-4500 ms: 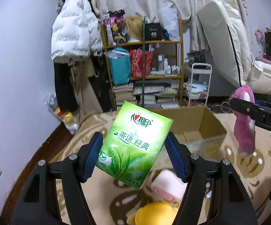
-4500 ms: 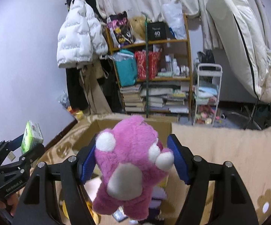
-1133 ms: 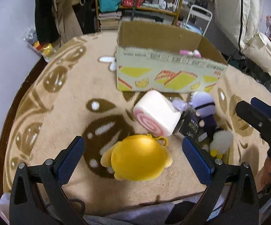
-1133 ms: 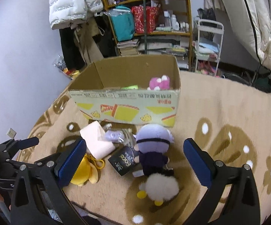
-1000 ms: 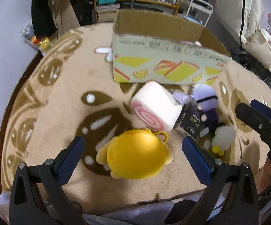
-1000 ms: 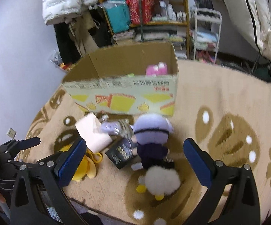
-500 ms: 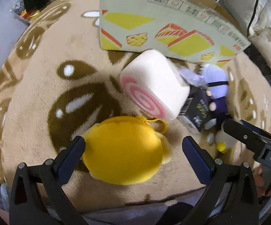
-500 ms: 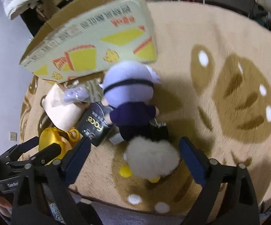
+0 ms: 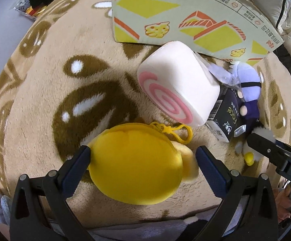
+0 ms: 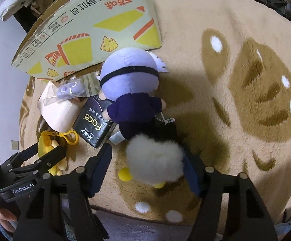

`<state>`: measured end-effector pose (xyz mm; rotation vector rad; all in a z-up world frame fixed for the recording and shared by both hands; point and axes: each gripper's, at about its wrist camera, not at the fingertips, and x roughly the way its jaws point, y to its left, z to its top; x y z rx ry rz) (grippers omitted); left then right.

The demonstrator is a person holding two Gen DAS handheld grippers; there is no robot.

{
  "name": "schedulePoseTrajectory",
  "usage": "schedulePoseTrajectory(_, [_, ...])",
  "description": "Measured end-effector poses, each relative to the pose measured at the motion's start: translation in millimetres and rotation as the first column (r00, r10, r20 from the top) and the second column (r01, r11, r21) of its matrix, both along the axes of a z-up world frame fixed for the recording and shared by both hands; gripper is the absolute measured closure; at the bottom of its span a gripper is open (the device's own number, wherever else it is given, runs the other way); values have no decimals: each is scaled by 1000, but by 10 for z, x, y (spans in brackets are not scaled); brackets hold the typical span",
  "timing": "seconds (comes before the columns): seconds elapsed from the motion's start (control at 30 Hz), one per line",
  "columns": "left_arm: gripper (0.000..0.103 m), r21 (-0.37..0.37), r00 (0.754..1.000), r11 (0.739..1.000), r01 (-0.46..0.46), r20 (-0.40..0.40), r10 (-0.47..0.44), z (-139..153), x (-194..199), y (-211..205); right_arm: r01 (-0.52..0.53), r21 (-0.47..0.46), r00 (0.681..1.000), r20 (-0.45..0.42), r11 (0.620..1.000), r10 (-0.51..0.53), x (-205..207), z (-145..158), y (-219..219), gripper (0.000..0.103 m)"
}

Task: Organize soft objects
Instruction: 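Grasp the purple-haired doll with the right tool while the left tool grasps the yellow pouch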

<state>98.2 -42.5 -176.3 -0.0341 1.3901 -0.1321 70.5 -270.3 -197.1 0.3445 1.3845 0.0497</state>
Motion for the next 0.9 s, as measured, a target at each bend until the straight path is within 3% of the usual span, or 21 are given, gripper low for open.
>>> schedulePoseTrajectory(0.3, [5,-3,1000,1000,-5,-5,5,-43,6,71,-11,-3,1000,-16,1000,11,7,2,40,42])
schedulePoseTrajectory(0.47, [15,-1,1000,1000,-15,8,15,-55,16,154,-35,-19,999,-38,999,34,-14,-25,40,62])
schedulePoseTrajectory(0.9, [17,7,1000,1000,-18,12,18,-86,71,162,-65,-45,996,-69,997,62,22,-142,105,65])
